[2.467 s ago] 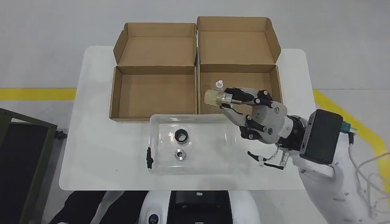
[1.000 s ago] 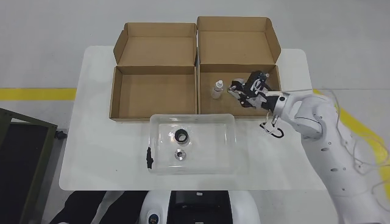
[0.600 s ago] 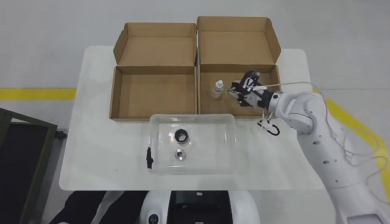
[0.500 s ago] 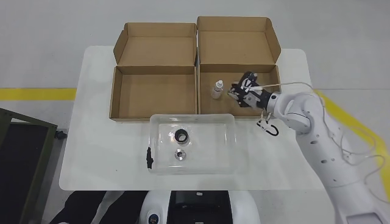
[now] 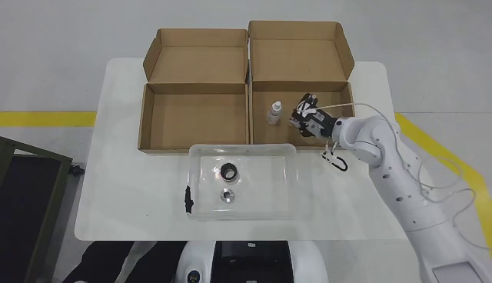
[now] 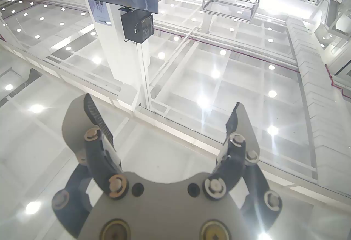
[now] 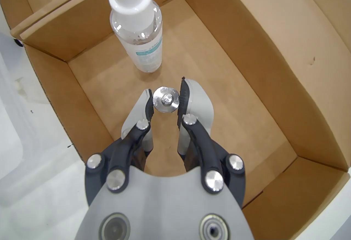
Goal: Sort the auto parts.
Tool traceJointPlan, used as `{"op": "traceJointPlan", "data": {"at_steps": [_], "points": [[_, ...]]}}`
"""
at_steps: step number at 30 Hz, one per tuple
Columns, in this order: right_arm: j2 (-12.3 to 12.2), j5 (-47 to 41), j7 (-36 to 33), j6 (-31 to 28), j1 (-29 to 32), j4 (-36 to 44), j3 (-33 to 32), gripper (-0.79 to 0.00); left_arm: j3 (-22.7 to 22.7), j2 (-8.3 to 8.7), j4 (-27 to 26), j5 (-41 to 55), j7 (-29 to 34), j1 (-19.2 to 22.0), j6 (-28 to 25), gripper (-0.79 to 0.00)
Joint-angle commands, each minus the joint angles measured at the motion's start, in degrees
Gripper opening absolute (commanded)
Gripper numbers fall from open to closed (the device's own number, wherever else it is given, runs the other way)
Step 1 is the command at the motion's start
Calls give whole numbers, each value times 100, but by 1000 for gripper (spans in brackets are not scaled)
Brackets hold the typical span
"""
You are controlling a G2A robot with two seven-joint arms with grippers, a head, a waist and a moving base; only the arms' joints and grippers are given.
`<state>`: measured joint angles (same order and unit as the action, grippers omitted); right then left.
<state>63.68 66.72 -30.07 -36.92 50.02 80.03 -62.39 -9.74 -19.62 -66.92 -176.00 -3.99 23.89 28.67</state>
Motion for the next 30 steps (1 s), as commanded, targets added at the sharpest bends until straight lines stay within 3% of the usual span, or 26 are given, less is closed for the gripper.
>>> {"op": "traceJointPlan", "data": {"at_steps": [1, 5, 7, 13, 19, 30], "points": [[11, 11, -9, 10, -31, -37, 49, -779, 0, 0, 0, 0, 0, 0, 0, 0], [30, 50, -25, 41, -78, -81, 124, -668, 0, 0, 0, 0, 0, 0, 0, 0], [33, 120, -50, 62, -91, -71, 154, -557, 0, 0, 0, 0, 0, 0, 0, 0], [32, 171, -54, 76, -64, -52, 172, -443, 0, 0, 0, 0, 0, 0, 0, 0], [-14, 143, 44, 74, 101, 287, -4, -409, 0, 0, 0, 0, 0, 0, 0, 0], [-209, 180, 140, -83, 876, 1779, -709, -397, 0, 0, 0, 0, 0, 0, 0, 0]]}}
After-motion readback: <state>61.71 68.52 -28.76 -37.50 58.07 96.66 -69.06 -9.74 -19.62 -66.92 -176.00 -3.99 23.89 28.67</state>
